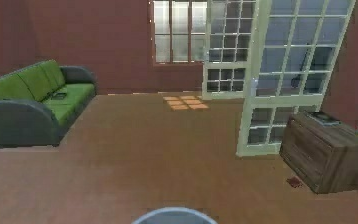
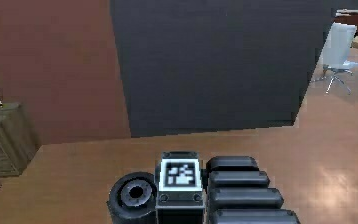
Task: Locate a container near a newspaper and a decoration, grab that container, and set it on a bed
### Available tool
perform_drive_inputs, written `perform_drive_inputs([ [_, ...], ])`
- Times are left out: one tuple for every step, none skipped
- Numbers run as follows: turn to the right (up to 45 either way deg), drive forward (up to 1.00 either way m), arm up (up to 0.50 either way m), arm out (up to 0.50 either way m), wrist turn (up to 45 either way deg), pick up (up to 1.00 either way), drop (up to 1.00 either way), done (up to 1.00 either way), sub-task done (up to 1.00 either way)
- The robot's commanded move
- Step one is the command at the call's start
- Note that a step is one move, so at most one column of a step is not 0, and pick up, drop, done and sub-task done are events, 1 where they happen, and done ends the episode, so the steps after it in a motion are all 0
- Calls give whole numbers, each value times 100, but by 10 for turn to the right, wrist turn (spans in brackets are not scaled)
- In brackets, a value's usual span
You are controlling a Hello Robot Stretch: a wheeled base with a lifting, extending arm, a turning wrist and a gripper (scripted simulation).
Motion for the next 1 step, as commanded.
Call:
perform_drive_inputs([
  [0,100,0,0,0,0,0,0,0],
])
